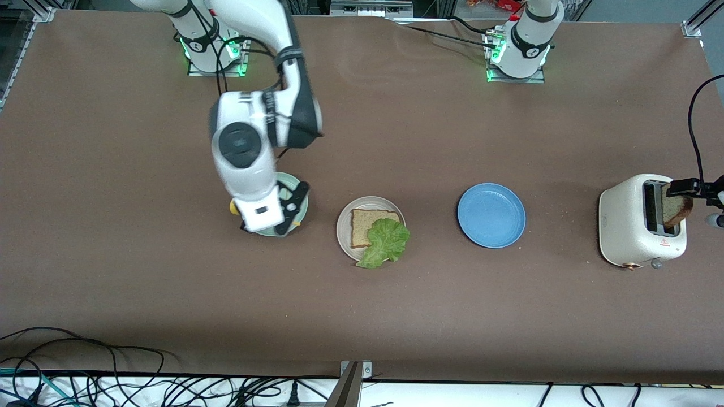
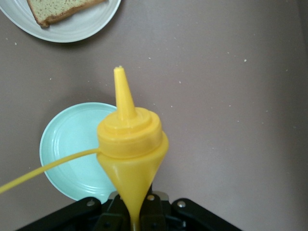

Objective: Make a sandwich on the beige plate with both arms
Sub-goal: 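Carry the mustard bottle back and set it beside the green plate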

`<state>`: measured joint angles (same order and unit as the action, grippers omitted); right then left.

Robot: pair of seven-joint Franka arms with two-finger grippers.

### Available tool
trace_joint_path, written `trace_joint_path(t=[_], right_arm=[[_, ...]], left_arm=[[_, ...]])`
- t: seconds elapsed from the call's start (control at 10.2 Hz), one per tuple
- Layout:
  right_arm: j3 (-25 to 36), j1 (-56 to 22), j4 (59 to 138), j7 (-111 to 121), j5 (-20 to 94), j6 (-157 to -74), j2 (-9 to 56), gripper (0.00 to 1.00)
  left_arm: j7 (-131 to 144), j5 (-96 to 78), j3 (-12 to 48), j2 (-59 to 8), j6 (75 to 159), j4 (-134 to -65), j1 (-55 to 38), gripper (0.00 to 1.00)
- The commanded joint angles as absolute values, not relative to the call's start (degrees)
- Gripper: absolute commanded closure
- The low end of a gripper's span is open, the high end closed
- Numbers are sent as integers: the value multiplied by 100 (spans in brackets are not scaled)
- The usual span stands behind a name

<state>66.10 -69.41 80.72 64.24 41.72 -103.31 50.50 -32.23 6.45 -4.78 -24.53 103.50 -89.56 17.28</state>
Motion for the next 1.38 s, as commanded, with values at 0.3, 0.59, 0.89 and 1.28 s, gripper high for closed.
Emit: trace_joint_path(t=[0.3,0.59,0.89,1.28], right_arm=[[6715,-6741,9752,8364,6036,-10135,3782,100],[6706,-6094,10343,10094,7036,-9452,3595,100],[6636,-5373,11098,11902,7934,-8537,3682,100],[5253,-3539,11154,13839,8235,-7866,4043,100]], left_arm=[[-3349,510,-448,-2637,10415,-8921,1784,59],[-3366,624,-448,-2628,10397,-8886,1758,84],[-3849,1027,-440,-2628,10415,-8816,1714,98],[-4076,1081,-404,-2593,10362,-8412,1679,100]])
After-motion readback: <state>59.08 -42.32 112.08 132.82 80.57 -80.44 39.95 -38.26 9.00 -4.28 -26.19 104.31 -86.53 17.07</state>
